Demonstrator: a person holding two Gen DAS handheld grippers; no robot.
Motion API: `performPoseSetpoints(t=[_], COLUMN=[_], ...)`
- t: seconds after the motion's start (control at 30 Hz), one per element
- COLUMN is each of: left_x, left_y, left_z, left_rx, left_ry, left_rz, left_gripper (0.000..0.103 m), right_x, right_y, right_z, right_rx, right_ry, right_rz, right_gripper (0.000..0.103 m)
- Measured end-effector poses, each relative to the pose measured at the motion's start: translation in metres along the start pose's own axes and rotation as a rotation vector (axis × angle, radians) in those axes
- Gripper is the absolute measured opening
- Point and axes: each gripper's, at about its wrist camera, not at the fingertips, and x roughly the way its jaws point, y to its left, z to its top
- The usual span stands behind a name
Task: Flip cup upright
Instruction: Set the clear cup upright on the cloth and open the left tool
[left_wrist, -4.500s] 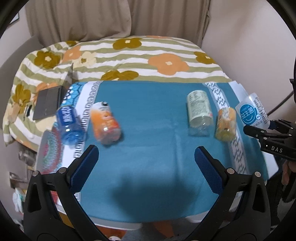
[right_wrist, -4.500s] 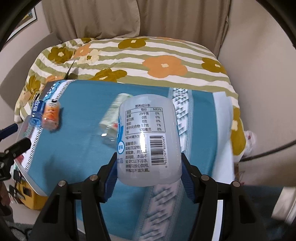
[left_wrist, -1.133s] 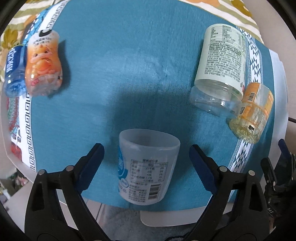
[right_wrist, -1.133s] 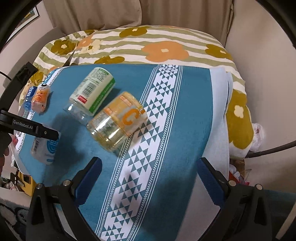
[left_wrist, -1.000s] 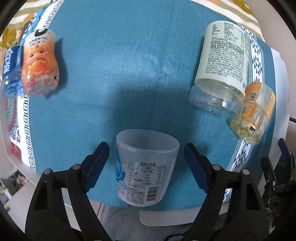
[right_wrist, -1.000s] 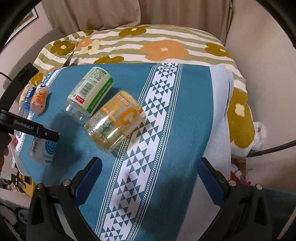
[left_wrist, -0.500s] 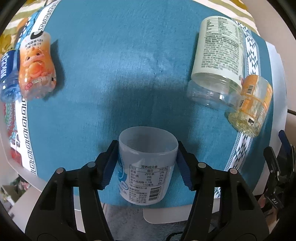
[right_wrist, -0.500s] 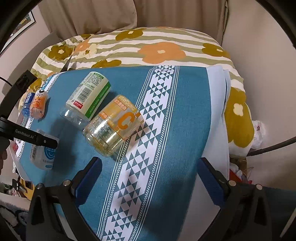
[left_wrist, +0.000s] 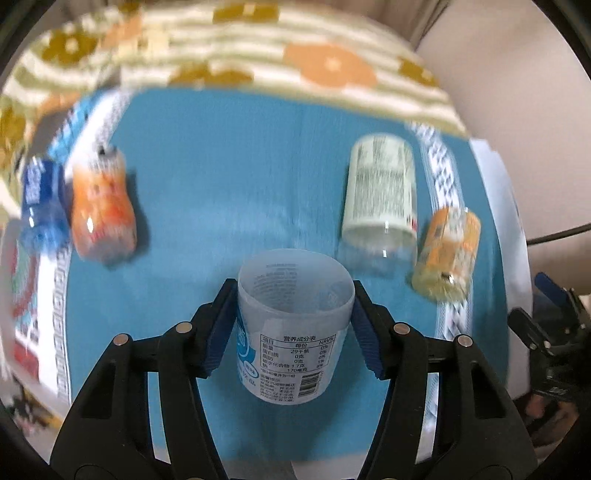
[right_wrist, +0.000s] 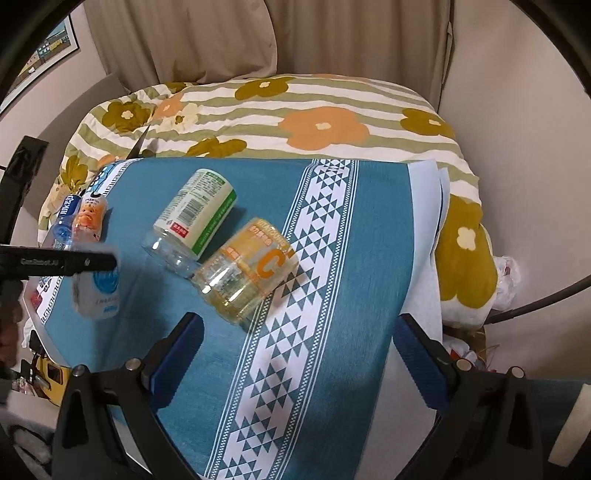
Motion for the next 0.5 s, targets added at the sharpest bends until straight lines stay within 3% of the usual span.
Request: performPoseSetpoints(t=[0.1,0.27,0.5], left_x=[-0.008,-0.002,0.017], left_y=[0.001,0.007,0.001], left_z=[-0.002,-0.013,-0.024], left_rx=[0.029,0.078,0.091], left_ry=[-0.155,-0.321,-0.383], left_rz=[-0.016,0.002,0.001], left_gripper=[0.064,0.064,0.064], right_x=[0.000,0.001,0.005], right_y=[0.006,0.018,0.025], right_z=[-0.003,-0.006,-0.009], right_rx=[-0.019,-0.081,-0.074], right_ry=[0.006,0.007,0.000], right_rz=[-0.012,-0.070,-0.076], right_gripper=[0.102,0.102,0.102])
